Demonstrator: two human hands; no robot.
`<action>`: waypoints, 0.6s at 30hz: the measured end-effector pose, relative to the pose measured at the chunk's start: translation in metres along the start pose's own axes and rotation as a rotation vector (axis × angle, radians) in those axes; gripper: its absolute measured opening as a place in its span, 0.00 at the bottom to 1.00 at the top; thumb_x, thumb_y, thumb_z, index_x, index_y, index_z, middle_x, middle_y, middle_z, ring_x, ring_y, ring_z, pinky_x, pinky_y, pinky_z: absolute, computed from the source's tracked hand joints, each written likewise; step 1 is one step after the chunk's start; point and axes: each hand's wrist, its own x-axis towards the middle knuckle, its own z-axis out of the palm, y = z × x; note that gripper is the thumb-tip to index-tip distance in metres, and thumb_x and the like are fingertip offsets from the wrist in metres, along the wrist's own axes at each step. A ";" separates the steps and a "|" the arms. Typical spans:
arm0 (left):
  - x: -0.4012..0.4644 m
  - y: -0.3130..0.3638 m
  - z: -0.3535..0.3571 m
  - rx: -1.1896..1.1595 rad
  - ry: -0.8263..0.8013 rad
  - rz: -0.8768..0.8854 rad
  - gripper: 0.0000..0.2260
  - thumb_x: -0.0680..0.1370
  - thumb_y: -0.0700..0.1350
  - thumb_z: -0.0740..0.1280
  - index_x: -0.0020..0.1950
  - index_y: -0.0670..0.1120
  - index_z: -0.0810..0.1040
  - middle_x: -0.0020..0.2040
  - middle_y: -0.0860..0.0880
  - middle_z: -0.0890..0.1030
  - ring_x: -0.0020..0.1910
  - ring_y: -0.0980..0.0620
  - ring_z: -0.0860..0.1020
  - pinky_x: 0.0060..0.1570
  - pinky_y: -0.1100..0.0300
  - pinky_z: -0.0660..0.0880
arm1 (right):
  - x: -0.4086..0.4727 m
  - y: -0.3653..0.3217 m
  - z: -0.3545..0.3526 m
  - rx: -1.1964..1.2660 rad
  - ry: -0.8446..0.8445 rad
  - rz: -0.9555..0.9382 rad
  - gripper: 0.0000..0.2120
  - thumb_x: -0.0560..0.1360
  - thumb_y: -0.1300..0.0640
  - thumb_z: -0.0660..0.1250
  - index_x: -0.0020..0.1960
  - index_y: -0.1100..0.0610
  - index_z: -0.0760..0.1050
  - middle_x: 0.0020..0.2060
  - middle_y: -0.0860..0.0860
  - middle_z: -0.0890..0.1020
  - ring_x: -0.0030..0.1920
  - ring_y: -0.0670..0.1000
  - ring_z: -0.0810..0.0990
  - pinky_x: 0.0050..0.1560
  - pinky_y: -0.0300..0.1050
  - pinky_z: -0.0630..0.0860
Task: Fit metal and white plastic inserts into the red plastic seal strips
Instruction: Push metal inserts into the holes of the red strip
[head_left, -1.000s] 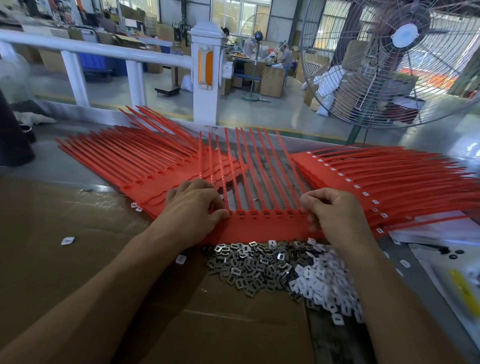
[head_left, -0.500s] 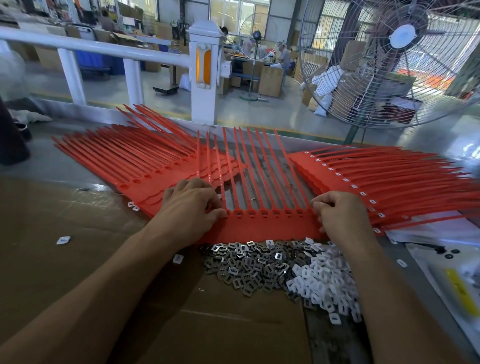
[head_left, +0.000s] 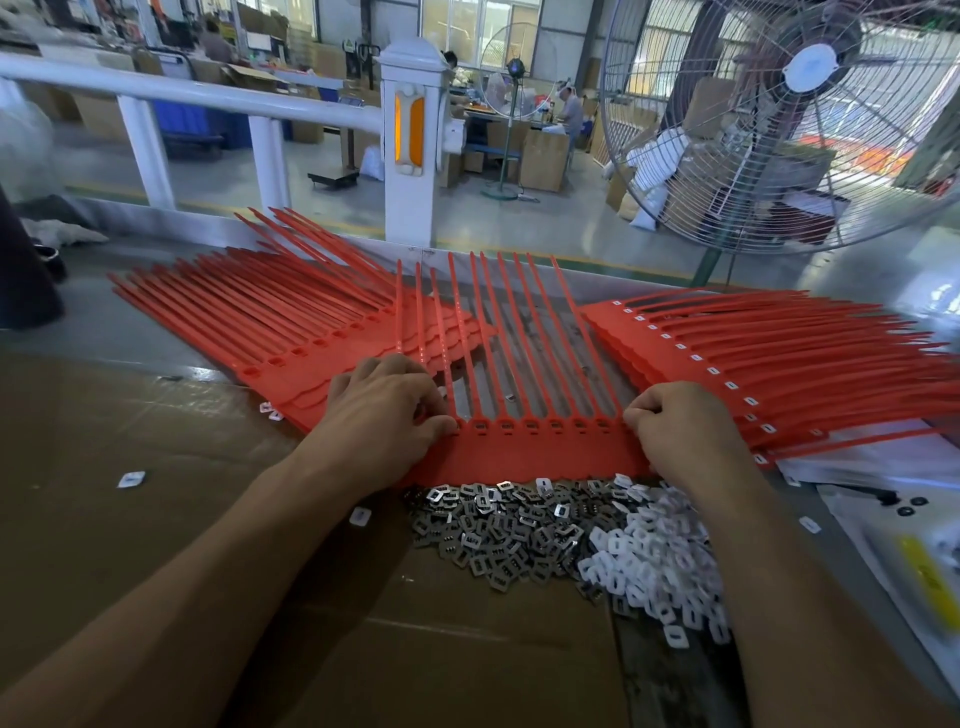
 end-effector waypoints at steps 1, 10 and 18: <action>0.000 0.000 0.000 0.003 0.000 0.001 0.04 0.77 0.60 0.69 0.48 0.62 0.78 0.66 0.60 0.71 0.67 0.56 0.62 0.67 0.52 0.55 | 0.000 -0.001 0.000 -0.014 0.003 -0.004 0.08 0.80 0.59 0.68 0.46 0.57 0.85 0.40 0.52 0.84 0.44 0.57 0.83 0.49 0.49 0.79; -0.001 0.001 0.000 0.006 0.001 0.002 0.05 0.78 0.60 0.69 0.49 0.61 0.79 0.66 0.60 0.71 0.66 0.56 0.62 0.66 0.53 0.55 | 0.002 -0.001 0.007 -0.021 0.103 0.032 0.05 0.78 0.57 0.73 0.46 0.57 0.86 0.36 0.50 0.83 0.38 0.52 0.81 0.42 0.43 0.73; 0.000 0.001 0.001 0.006 0.000 0.001 0.04 0.78 0.59 0.69 0.49 0.61 0.79 0.67 0.59 0.71 0.67 0.56 0.62 0.66 0.53 0.55 | 0.001 -0.003 0.006 -0.028 0.097 0.073 0.07 0.77 0.58 0.73 0.40 0.56 0.85 0.33 0.47 0.82 0.33 0.43 0.76 0.31 0.37 0.68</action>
